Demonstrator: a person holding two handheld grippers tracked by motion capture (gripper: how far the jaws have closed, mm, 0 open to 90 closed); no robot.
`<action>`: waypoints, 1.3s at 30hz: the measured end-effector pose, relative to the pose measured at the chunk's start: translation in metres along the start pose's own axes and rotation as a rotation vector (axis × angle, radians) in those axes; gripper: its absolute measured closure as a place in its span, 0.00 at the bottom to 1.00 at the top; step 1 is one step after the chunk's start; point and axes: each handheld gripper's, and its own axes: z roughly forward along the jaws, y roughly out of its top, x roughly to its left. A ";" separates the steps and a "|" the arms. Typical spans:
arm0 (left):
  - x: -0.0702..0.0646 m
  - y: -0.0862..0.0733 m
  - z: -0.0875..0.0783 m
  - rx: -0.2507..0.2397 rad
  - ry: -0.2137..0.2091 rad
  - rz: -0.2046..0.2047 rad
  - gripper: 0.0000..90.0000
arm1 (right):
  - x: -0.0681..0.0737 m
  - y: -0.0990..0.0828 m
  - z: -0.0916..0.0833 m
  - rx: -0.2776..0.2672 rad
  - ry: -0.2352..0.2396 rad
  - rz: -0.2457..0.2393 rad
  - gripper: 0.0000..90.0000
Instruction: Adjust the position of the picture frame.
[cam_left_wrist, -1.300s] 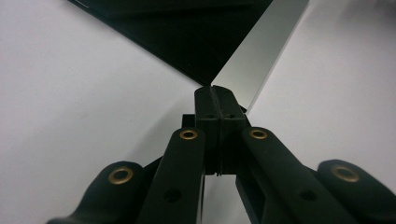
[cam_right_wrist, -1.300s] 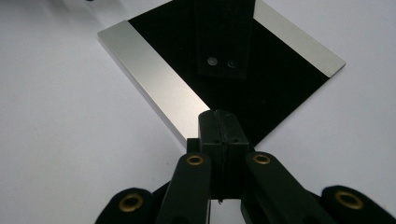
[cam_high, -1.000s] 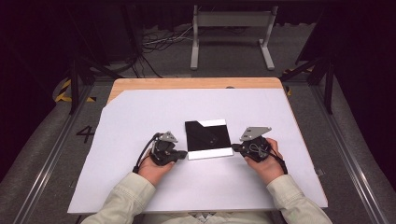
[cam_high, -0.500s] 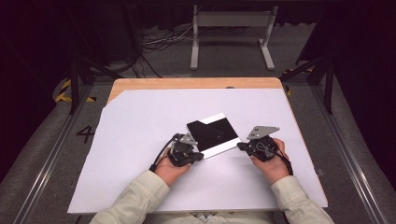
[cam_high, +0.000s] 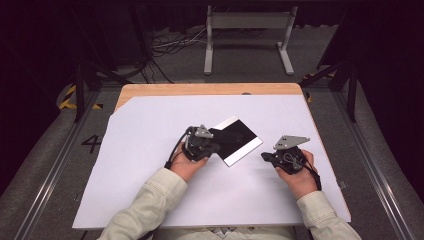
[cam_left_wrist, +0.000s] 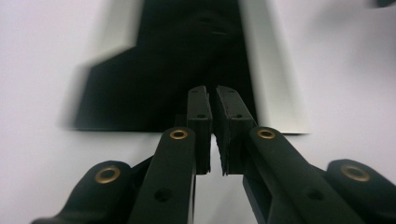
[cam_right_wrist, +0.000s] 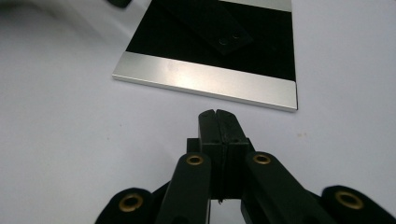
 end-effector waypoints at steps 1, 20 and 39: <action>0.008 0.000 -0.002 -0.011 0.001 -0.023 0.99 | 0.000 -0.003 -0.002 0.005 -0.005 0.006 1.00; 0.075 0.000 0.024 0.042 0.070 -0.240 1.00 | -0.002 -0.024 -0.013 0.028 -0.033 0.045 1.00; 0.078 0.000 0.033 0.080 -0.054 -0.251 1.00 | -0.006 -0.031 -0.020 0.027 -0.043 0.066 1.00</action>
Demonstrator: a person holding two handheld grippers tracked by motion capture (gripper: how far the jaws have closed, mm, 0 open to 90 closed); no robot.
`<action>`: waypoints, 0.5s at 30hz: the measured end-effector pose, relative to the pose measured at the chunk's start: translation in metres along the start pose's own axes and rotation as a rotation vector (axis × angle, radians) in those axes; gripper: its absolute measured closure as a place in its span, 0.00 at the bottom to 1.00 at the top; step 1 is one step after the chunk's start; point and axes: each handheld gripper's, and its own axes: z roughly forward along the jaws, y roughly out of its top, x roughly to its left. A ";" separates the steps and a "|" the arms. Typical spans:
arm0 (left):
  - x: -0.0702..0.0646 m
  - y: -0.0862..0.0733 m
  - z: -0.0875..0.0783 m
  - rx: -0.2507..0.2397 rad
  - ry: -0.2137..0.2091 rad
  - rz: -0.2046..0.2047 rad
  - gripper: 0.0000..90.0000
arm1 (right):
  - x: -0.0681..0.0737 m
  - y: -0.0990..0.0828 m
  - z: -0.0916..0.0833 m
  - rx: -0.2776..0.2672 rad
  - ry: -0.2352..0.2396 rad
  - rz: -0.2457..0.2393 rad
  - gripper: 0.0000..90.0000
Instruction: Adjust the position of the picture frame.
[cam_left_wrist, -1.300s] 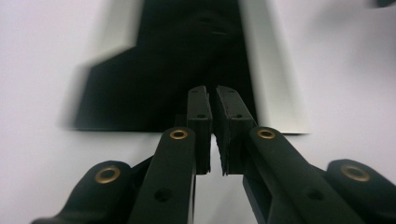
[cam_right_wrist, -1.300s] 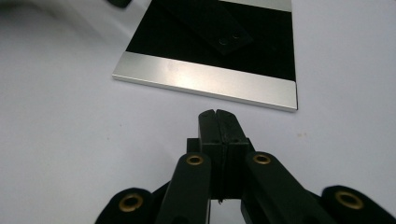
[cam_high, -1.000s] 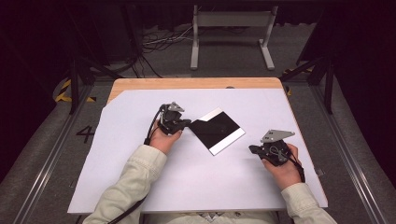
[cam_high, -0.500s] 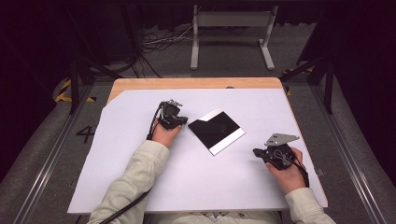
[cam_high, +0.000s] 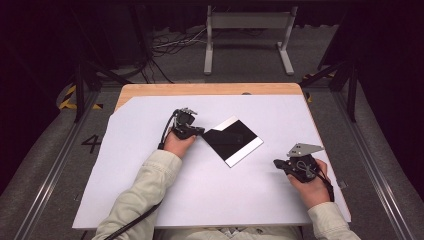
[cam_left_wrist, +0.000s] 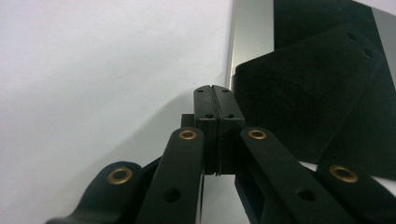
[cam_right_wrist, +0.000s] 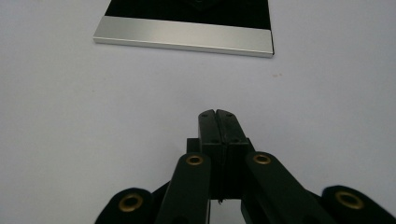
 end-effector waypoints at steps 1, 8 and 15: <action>-0.002 0.000 0.000 0.004 -0.013 0.003 1.00 | 0.000 0.000 0.000 0.000 0.000 0.000 1.00; -0.022 -0.002 0.001 0.062 -0.074 0.065 1.00 | -0.005 -0.001 -0.004 -0.005 -0.007 0.017 1.00; -0.046 -0.007 0.002 0.113 -0.122 0.125 1.00 | -0.014 -0.003 -0.006 -0.002 -0.016 0.065 1.00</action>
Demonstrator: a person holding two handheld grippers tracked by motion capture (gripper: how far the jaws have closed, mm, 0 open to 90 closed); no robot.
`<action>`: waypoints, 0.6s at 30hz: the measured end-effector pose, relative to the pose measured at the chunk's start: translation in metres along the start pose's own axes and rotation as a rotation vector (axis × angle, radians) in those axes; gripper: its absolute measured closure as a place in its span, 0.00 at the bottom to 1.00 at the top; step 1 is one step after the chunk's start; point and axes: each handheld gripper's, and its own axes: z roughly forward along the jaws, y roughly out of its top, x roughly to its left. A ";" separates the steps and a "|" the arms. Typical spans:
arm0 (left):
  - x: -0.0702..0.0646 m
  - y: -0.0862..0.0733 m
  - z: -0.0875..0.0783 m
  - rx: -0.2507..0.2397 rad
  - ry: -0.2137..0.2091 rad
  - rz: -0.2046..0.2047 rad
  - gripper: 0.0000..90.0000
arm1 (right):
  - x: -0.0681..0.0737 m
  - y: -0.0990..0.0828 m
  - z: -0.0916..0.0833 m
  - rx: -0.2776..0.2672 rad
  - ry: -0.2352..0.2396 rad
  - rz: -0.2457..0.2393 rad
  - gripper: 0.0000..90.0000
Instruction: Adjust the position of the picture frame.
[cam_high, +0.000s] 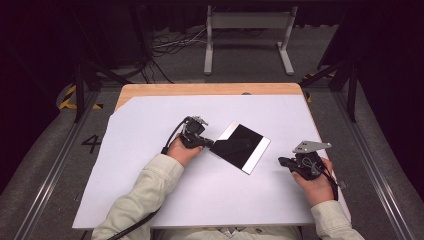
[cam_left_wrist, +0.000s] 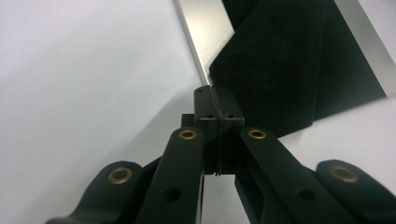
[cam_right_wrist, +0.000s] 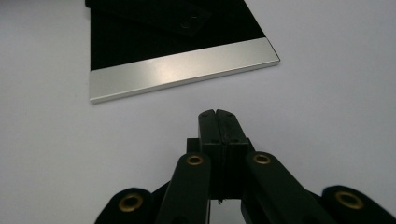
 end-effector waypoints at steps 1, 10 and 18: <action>-0.005 0.000 0.001 0.009 -0.009 0.010 1.00 | -0.001 0.000 0.000 0.002 -0.006 0.008 1.00; -0.031 -0.003 0.007 0.036 -0.062 0.056 1.00 | -0.011 -0.001 0.003 0.012 -0.020 0.064 1.00; -0.058 -0.003 0.017 0.057 -0.125 0.121 1.00 | -0.018 -0.001 0.003 0.022 -0.051 0.102 1.00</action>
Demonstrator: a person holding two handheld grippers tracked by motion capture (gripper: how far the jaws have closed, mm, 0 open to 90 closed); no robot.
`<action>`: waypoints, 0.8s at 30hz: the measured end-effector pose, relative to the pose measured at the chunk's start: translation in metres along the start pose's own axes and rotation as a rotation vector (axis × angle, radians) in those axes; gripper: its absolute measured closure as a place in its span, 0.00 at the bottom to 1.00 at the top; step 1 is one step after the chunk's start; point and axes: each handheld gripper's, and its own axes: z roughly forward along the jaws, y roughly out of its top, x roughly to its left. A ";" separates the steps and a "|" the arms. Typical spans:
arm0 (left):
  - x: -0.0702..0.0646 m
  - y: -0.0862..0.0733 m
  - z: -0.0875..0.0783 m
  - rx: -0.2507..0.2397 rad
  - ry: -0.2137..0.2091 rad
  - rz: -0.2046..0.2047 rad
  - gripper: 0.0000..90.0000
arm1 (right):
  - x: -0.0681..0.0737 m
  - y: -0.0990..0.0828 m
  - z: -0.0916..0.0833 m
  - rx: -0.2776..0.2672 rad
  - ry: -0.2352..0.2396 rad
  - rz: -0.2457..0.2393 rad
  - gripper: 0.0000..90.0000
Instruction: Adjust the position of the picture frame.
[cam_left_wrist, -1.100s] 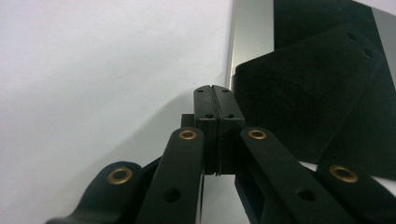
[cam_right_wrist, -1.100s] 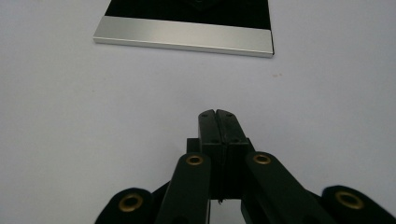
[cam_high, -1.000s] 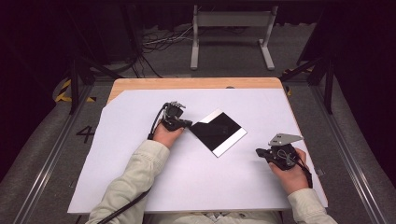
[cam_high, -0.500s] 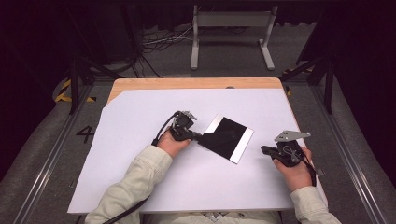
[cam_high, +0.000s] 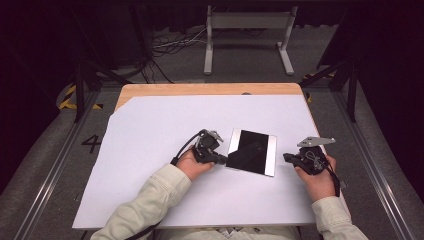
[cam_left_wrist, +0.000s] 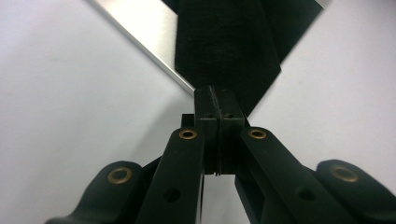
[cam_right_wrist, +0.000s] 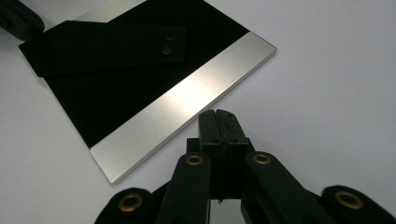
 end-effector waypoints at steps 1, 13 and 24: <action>-0.003 0.001 0.002 0.003 -0.005 0.012 1.00 | -0.001 -0.001 0.000 0.001 -0.002 0.000 1.00; -0.026 0.006 0.013 0.006 -0.047 0.096 1.00 | -0.006 -0.003 0.005 0.024 -0.003 0.034 1.00; -0.018 -0.006 -0.014 -0.064 0.042 0.103 0.98 | -0.022 0.012 0.014 0.028 0.011 0.080 1.00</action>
